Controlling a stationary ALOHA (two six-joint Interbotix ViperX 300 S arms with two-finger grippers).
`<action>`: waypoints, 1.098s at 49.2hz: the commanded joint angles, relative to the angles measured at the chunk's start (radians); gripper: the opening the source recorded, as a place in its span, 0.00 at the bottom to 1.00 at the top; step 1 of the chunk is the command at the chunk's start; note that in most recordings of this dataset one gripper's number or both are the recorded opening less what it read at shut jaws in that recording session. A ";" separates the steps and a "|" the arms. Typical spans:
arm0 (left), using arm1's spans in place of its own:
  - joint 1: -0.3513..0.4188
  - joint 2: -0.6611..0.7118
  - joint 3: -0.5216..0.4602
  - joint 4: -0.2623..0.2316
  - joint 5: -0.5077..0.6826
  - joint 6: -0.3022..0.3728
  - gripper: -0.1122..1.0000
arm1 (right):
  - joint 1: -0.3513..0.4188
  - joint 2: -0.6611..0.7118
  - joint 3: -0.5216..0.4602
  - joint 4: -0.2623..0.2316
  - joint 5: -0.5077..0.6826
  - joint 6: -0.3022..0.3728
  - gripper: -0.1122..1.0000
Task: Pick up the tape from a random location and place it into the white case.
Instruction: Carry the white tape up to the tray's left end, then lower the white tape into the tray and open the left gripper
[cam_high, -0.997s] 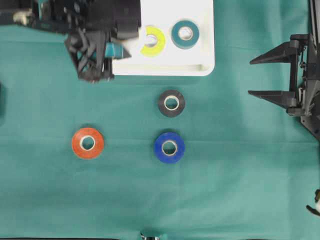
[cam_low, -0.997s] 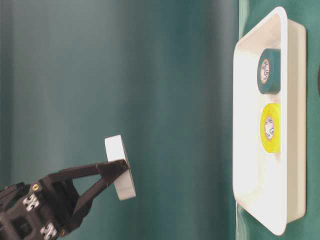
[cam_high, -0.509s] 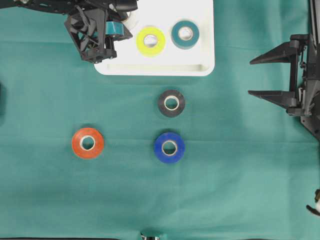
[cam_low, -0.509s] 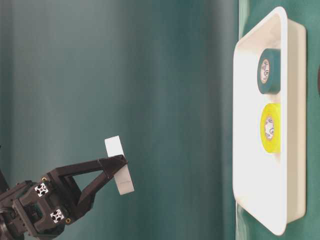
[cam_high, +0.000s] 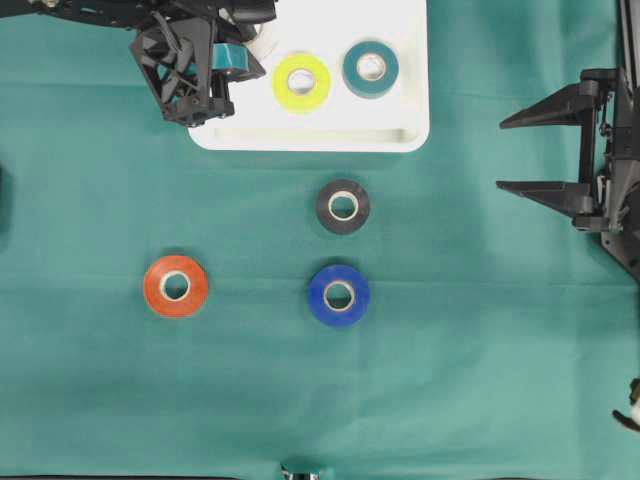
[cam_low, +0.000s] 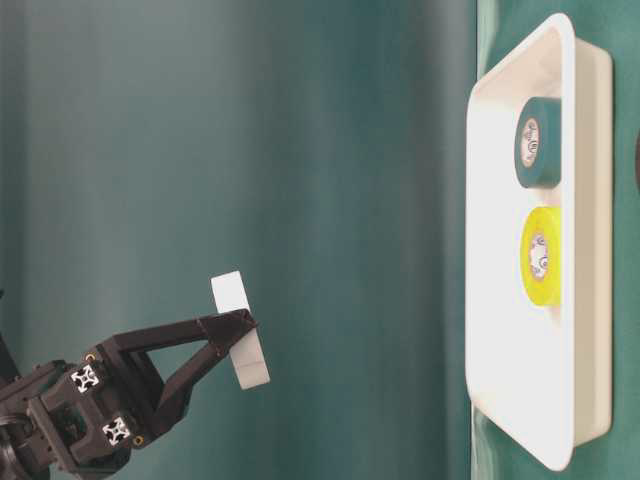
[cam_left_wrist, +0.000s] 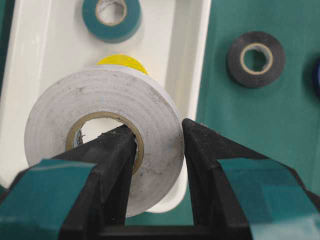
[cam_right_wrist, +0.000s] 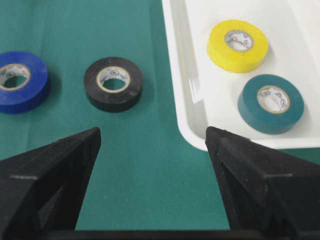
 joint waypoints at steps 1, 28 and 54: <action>0.002 -0.011 -0.011 0.003 -0.008 0.000 0.33 | -0.002 0.008 -0.020 -0.002 -0.003 -0.002 0.86; 0.003 0.023 0.172 0.002 -0.206 -0.002 0.33 | -0.002 0.008 -0.020 -0.002 -0.003 -0.002 0.86; 0.069 0.238 0.241 0.002 -0.362 -0.002 0.33 | -0.002 0.014 -0.017 -0.003 -0.003 -0.002 0.86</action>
